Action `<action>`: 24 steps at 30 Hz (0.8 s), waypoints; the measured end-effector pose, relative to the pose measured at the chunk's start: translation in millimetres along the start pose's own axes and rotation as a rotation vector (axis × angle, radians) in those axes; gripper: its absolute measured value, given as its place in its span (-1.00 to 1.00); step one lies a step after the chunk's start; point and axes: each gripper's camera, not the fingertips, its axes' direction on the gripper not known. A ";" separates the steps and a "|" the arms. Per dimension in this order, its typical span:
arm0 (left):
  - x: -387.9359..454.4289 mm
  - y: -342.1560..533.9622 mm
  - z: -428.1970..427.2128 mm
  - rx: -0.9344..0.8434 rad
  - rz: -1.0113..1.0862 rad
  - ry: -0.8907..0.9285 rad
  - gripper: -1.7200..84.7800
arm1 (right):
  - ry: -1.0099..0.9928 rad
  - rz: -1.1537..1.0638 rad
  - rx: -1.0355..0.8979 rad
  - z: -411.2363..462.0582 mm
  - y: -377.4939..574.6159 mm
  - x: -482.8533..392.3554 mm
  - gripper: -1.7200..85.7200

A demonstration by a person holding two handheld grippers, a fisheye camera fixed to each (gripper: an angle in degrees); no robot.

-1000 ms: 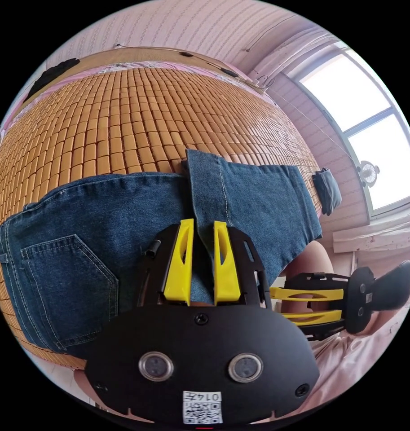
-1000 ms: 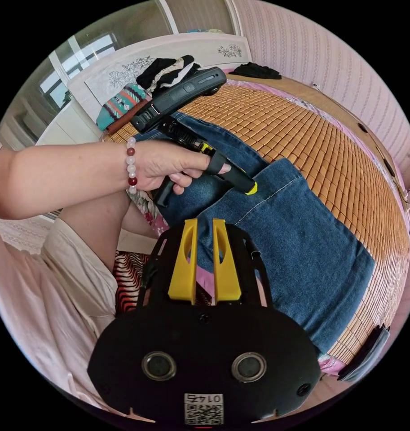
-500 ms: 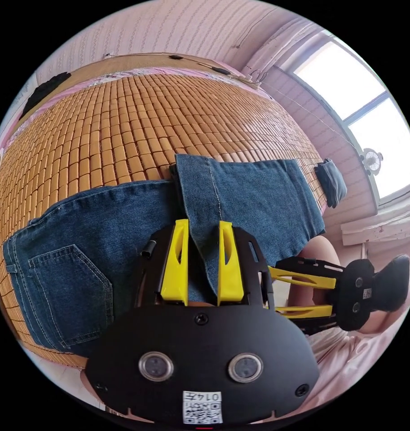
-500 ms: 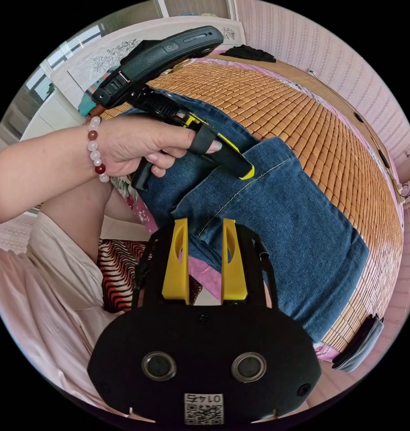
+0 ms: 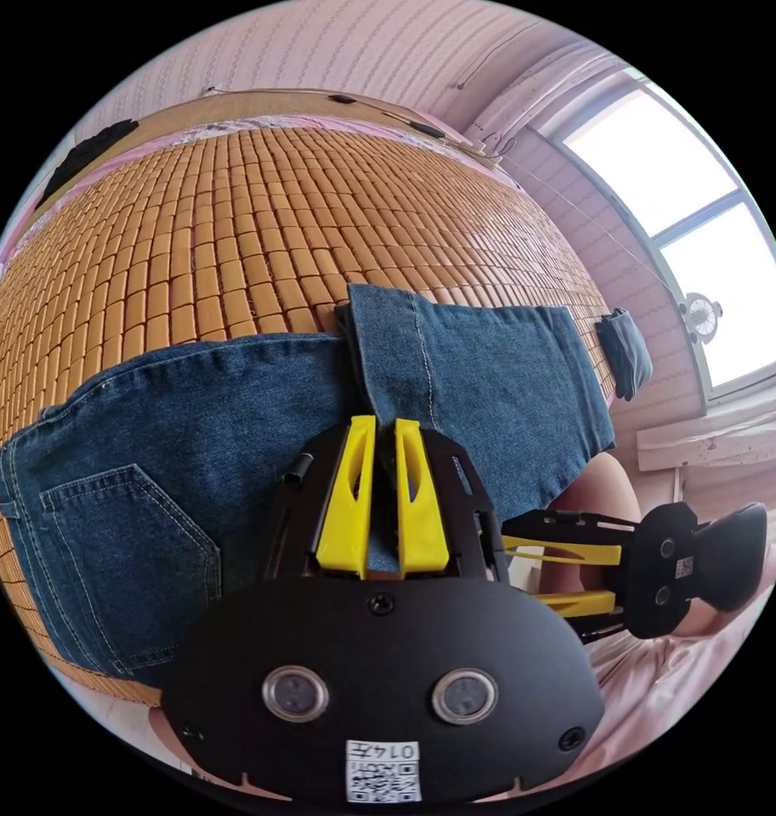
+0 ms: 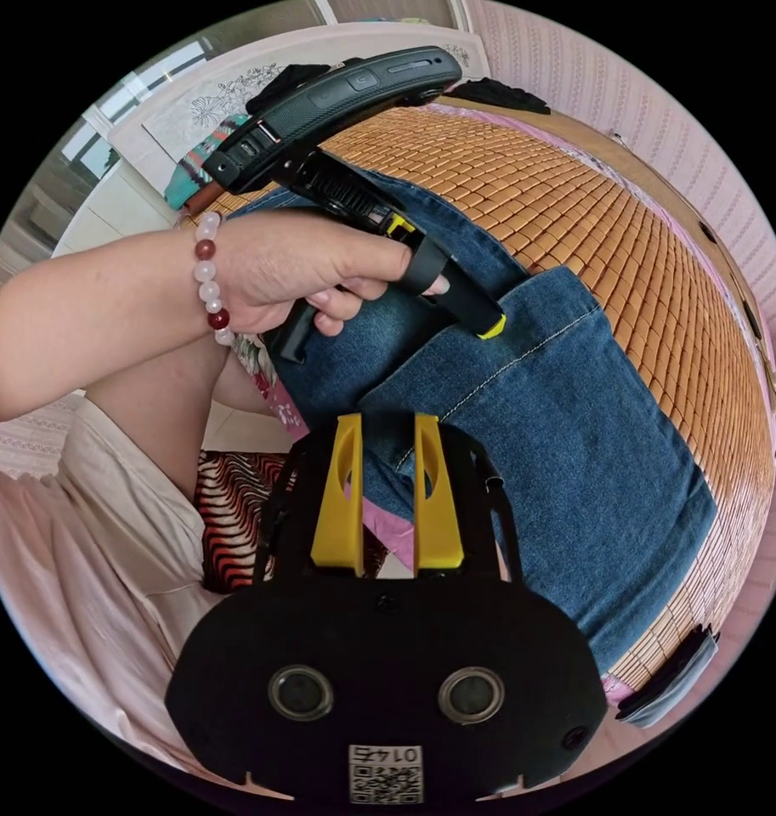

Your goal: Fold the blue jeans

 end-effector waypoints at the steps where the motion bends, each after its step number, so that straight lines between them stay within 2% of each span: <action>1: 2.9 2.5 -3.6 0.003 0.003 -0.005 -0.92 | 0.013 -0.007 0.000 0.1 0.8 0.1 -0.80; 7: 20.1 16.9 -37.2 0.049 0.026 -0.012 -0.97 | 0.027 -0.019 0.016 -13.2 11.6 10.7 -0.87; 18: 72.5 24.6 -145.9 0.186 0.183 0.083 -0.98 | -0.332 0.190 0.350 -128.5 82.1 77.4 -0.89; 22: 67.5 33.3 -220.2 0.288 0.217 0.056 -0.98 | -0.439 0.093 0.435 -162.5 59.7 68.4 -0.89; 24: 54.0 44.6 -263.1 0.342 0.199 -0.008 -0.98 | -0.551 -0.047 0.484 -171.3 17.5 45.0 -0.88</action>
